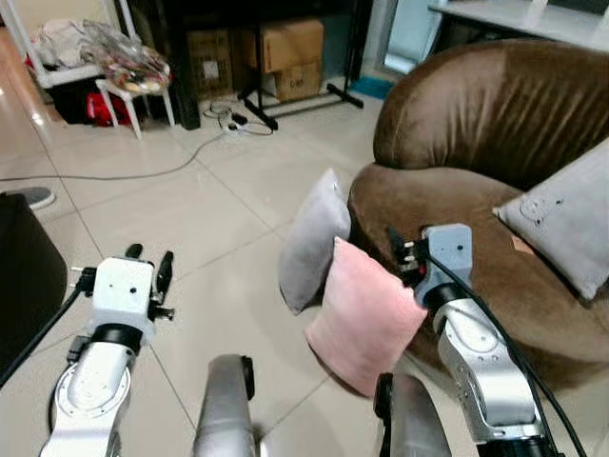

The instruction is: Move the pillow to the sofa from floor

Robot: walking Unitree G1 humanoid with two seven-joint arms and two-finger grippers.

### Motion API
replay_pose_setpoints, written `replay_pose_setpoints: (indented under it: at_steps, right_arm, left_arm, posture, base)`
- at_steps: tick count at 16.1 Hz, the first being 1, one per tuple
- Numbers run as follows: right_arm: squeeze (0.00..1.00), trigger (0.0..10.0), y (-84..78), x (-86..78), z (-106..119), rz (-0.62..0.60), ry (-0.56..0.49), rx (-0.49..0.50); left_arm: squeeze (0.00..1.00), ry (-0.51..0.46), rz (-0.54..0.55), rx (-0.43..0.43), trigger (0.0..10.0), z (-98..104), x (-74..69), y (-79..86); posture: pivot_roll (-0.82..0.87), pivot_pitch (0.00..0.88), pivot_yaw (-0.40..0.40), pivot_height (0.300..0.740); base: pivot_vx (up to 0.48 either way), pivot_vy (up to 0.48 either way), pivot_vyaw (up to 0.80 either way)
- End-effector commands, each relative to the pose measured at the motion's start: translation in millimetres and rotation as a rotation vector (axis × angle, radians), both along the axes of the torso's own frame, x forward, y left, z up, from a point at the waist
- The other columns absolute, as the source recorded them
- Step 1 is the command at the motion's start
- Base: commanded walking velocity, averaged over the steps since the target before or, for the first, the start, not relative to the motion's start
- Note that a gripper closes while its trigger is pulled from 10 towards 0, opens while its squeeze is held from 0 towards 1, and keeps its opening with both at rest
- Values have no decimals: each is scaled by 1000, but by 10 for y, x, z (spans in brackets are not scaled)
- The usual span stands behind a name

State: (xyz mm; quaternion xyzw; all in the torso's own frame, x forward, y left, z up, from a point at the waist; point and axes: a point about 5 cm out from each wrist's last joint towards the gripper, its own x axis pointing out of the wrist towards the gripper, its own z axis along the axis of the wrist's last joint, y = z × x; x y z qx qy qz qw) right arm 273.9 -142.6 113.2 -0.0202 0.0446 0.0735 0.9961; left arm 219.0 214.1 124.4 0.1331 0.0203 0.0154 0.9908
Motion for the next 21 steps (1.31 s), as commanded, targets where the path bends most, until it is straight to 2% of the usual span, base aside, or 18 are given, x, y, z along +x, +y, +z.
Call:
replay_pose_setpoints:
  at_steps: [1,2,3,4,6,10,13,15,18,21]
  right_arm:
    - [953,10000,-32,-2,28,-1,4,45]
    - [1000,10000,-57,-4,35,-16,-22,-1]
    - [1000,10000,-71,-5,40,-20,-41,-33]
    - [1000,10000,-62,-10,50,10,-57,2]
    - [1000,10000,-68,2,55,17,-74,-9]
    - [1000,10000,-35,3,51,-13,-36,54]
    - [1000,10000,-47,7,26,-27,-40,-6]
    - [1000,10000,-147,15,-2,-64,-38,-35]
    - [1000,10000,-136,2,-12,-54,-12,5]
    - [1000,10000,-117,-6,-53,-54,25,-6]
  left_arm:
    - [118,-9,-25,-49,10000,49,18,-47]
    - [1000,-7,-28,-62,10000,47,18,-50]
    - [1000,-6,-29,-68,10000,46,17,-51]
    - [1000,-7,-33,-42,10000,47,17,-42]
    - [1000,-10,-32,-14,10000,52,24,-32]
    - [1000,-12,-32,-3,10000,60,28,-37]
    - [973,-24,-37,-3,10000,74,22,-47]
    - [996,-27,-42,7,10000,78,25,-46]
    - [1000,-29,-50,-1,10000,74,13,-51]
    - [1000,-27,-52,1,10000,69,7,-50]
  posture:
    - [24,0,-3,565]
    - [24,0,-4,565]
    - [24,0,-4,565]
    - [24,0,-3,565]
    - [23,0,-3,565]
    - [23,0,-3,565]
    - [21,0,-3,565]
    - [25,0,-5,565]
    - [25,0,-7,565]
    - [26,0,-8,565]
  base:
    - [0,0,0]
    - [0,0,0]
    - [0,0,0]
    - [0,0,0]
    - [0,0,0]
    - [0,0,0]
    - [0,0,0]
    - [0,0,0]
    - [196,0,0]
    - [304,0,267]
